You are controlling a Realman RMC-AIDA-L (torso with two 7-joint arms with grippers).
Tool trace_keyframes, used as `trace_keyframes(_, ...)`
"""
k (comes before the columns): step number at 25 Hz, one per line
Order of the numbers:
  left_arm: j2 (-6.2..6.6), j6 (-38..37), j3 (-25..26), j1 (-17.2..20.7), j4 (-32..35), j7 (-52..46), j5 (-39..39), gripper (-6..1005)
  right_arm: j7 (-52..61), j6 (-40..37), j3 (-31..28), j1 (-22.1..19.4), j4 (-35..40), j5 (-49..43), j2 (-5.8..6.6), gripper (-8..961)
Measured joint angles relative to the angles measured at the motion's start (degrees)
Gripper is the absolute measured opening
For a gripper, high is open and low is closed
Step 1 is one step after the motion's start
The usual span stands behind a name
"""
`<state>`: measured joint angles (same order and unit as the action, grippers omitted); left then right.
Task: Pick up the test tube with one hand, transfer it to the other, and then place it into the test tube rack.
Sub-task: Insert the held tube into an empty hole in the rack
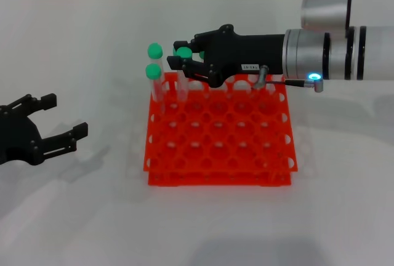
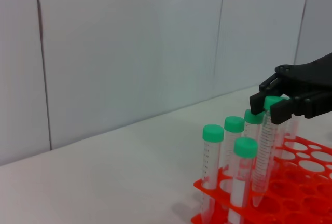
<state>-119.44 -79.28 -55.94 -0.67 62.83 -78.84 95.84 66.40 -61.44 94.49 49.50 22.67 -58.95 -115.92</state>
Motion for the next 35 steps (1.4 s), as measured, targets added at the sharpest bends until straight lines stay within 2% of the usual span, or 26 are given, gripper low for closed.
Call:
trace_keyframes(13,0.00,0.0,0.0,0.0,-0.1,0.0,0.2,886,2.7,2.0,3.5,2.1,0.8,-0.8,-0.01,273)
trace_keyframes(35,0.04,-0.2,0.1,0.1,-1.4,1.3,0.4,886,4.6,3.9,5.3,2.3,1.9,-0.9,0.16,275)
